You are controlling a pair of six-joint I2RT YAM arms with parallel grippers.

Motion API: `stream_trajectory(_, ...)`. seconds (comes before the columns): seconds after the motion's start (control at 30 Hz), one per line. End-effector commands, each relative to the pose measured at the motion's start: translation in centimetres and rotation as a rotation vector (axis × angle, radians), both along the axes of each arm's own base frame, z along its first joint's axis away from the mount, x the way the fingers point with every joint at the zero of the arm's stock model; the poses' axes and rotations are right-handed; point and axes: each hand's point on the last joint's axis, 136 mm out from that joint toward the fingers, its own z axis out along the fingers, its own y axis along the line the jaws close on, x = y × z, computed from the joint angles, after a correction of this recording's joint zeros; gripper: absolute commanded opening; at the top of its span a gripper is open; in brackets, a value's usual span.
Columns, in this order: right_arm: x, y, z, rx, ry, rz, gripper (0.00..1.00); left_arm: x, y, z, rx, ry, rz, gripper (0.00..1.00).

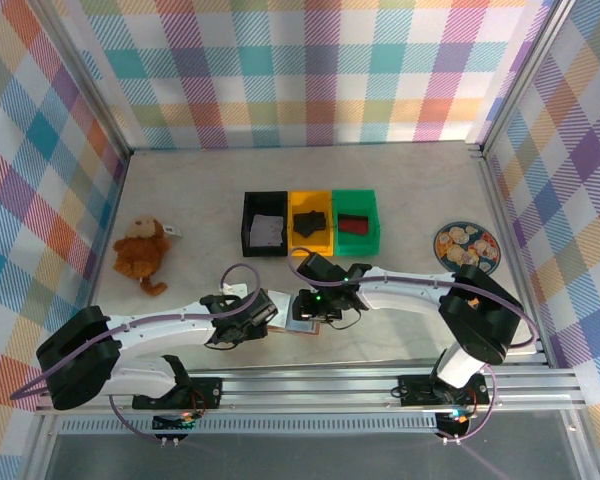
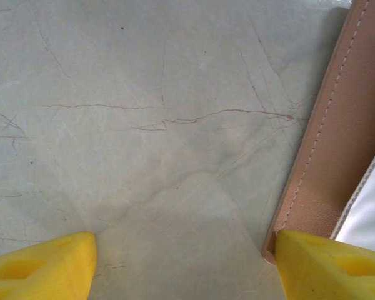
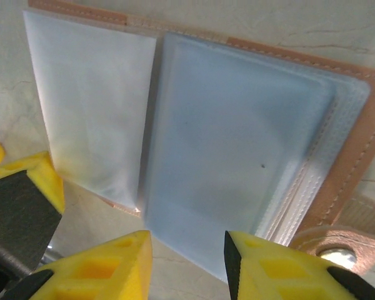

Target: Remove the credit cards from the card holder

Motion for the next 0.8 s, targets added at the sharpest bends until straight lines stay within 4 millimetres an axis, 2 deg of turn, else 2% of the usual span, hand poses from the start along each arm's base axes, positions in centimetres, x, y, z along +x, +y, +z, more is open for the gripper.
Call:
stream_trajectory(0.0, 0.4, -1.0, -0.7, -0.054, -0.019, -0.024, 0.38, 0.2, -0.8, 0.0, -0.037, 0.013, -0.011, 0.75)
stream_trajectory(0.23, 1.0, -2.3, -0.7, -0.103, -0.042, -0.057, 0.38, 0.1, -0.8, -0.2, -0.039, 0.017, -0.012, 0.75)
stream_trajectory(0.47, 1.0, -1.4, -1.1, -0.083, -0.017, -0.041, 0.38, 0.0, -1.0, -0.3, -0.043, 0.020, -0.015, 0.75)
stream_trajectory(0.63, 1.1, -2.7, -1.5, -0.133, -0.025, -0.078, 0.38, -0.1, -1.0, -0.5, -0.046, 0.027, -0.014, 0.75)
stream_trajectory(0.77, 1.3, -2.5, -1.4, -0.127, -0.030, -0.076, 0.38, 0.0, -1.0, -0.4, -0.048, 0.022, -0.014, 0.75)
